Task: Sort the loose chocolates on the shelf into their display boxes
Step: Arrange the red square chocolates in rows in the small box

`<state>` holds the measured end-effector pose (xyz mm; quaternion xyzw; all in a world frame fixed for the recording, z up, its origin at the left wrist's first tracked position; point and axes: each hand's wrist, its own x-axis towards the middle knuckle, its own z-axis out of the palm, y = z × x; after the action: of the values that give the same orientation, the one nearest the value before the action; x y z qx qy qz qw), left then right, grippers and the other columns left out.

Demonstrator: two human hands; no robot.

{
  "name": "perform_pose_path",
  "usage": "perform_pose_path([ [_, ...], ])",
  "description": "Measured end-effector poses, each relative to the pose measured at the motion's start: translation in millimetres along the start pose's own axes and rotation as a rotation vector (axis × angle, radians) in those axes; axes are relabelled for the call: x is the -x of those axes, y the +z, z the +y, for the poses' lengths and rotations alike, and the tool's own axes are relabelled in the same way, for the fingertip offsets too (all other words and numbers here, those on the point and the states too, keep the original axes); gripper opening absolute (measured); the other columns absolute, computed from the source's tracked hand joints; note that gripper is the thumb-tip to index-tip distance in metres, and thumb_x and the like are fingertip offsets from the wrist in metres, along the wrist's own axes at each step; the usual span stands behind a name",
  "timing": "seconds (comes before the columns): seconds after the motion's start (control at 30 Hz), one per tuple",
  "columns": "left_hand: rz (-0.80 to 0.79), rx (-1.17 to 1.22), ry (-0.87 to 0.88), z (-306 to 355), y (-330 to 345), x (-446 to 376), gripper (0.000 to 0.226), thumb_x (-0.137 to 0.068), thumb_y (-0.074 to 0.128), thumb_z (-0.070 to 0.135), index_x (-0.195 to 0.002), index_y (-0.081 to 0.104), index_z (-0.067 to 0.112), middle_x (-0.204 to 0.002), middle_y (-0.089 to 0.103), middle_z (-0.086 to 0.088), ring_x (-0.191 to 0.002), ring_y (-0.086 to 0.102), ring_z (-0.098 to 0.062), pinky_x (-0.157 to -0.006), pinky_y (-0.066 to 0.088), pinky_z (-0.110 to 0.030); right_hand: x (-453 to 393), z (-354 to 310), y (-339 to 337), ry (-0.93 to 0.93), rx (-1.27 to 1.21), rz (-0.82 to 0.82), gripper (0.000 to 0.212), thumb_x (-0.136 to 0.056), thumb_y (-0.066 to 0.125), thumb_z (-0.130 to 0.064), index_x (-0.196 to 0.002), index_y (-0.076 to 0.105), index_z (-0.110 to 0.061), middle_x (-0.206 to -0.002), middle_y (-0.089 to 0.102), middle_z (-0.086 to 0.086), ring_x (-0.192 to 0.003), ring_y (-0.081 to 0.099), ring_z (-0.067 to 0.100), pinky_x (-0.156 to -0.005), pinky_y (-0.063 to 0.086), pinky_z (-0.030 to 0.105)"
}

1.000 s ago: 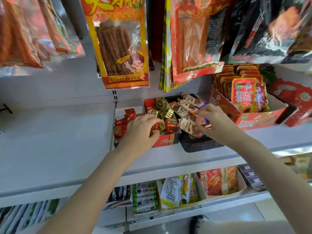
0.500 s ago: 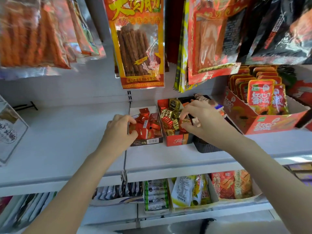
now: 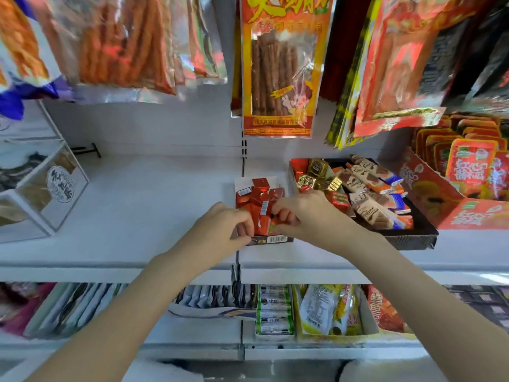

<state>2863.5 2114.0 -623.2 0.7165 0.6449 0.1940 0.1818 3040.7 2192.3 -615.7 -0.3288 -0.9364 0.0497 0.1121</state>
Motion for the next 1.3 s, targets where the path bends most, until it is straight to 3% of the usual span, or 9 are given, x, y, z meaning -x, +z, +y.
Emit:
perform_pose_path([
  [0.13,-0.009,0.008,0.013,-5,-12,7,0.013,-0.081,0.064,0.029,-0.094,0.063,0.027,-0.096,0.062,0.013,-0.099,0.041,-0.007,-0.086,0.038,-0.025,-6,-9,-12,-0.016,-0.067,-0.07,0.027,-0.082,0.065,-0.031,-0.104,0.064,-0.015,-0.08,0.055,-0.01,-0.08,0.045,0.011,-0.077,0.035,0.024],
  [0.23,0.059,-0.014,0.058,-3,-19,-2,0.036,-0.082,0.062,0.034,-0.117,0.055,0.032,-0.119,0.046,0.013,-0.115,0.032,-0.008,-0.1,0.026,-0.028,-5,-7,-24,0.024,-0.129,-0.091,0.019,-0.08,0.068,-0.022,-0.096,0.067,-0.012,-0.082,0.064,-0.003,-0.073,0.051,0.006,-0.062,0.039,0.008],
  [0.37,-0.116,-0.143,0.141,3,-6,-21,0.037,-0.084,0.057,0.04,-0.121,0.053,0.039,-0.143,0.033,0.013,-0.133,0.014,-0.015,-0.113,0.014,-0.044,2,-5,-23,0.018,-0.137,-0.198,0.011,-0.081,0.065,-0.017,-0.089,0.071,-0.014,-0.089,0.071,-0.003,-0.073,0.056,0.003,-0.07,0.044,0.012],
  [0.5,-0.085,-0.229,0.094,-6,0,-33,0.039,-0.085,0.053,0.045,-0.123,0.051,0.036,-0.143,0.034,0.012,-0.134,0.013,-0.015,-0.112,0.014,-0.045,7,0,-15,-0.04,-0.141,-0.237,0.013,-0.084,0.062,-0.015,-0.091,0.072,-0.015,-0.094,0.068,-0.004,-0.071,0.047,0.0,-0.065,0.034,0.008],
  [0.7,0.125,-0.23,0.025,-11,5,-46,0.039,-0.088,0.05,0.04,-0.124,0.051,0.025,-0.139,0.038,0.007,-0.128,0.026,-0.021,-0.105,0.028,-0.039,5,5,-18,-0.032,-0.201,-0.269,0.018,-0.084,0.058,-0.006,-0.093,0.073,-0.014,-0.095,0.069,-0.002,-0.067,0.047,-0.007,-0.074,0.042,0.016],
  [0.83,0.161,-0.186,0.02,-13,8,-53,0.036,-0.089,0.05,0.035,-0.125,0.05,0.029,-0.135,0.042,0.005,-0.126,0.028,-0.022,-0.102,0.028,-0.039,3,3,-18,-0.016,-0.213,-0.274,0.018,-0.085,0.058,-0.008,-0.094,0.072,-0.014,-0.094,0.068,-0.002,-0.073,0.052,0.001,-0.067,0.039,0.008],
  [0.93,0.181,-0.052,0.003,-10,2,-51,0.034,-0.089,0.052,0.03,-0.124,0.052,0.027,-0.132,0.045,0.002,-0.124,0.033,-0.022,-0.104,0.028,-0.04,0,3,-20,0.01,-0.244,-0.157,0.016,-0.085,0.059,-0.011,-0.096,0.071,-0.013,-0.084,0.066,-0.008,-0.066,0.051,-0.006,-0.062,0.04,0.002],
  [1.13,0.249,-0.018,0.028,-13,-17,-19,0.017,-0.086,0.057,0.023,-0.101,0.065,0.027,-0.106,0.044,0.011,-0.111,0.037,-0.011,-0.103,0.029,-0.037,-20,-2,-4,0.02,-0.188,0.013,0.021,-0.082,0.066,-0.02,-0.101,0.069,-0.013,-0.097,0.066,-0.001,-0.081,0.045,0.009,-0.076,0.034,0.02],
  [1.3,-0.02,-0.113,-0.054,-13,-12,-5,0.041,-0.082,0.061,0.038,-0.121,0.051,0.036,-0.134,0.037,0.011,-0.123,0.029,-0.02,-0.105,0.027,-0.039,-36,-13,18,0.105,-0.117,0.027,0.029,-0.076,0.068,-0.034,-0.095,0.065,-0.012,-0.092,0.065,0.006,-0.094,0.051,0.024,-0.075,0.044,0.034],
])
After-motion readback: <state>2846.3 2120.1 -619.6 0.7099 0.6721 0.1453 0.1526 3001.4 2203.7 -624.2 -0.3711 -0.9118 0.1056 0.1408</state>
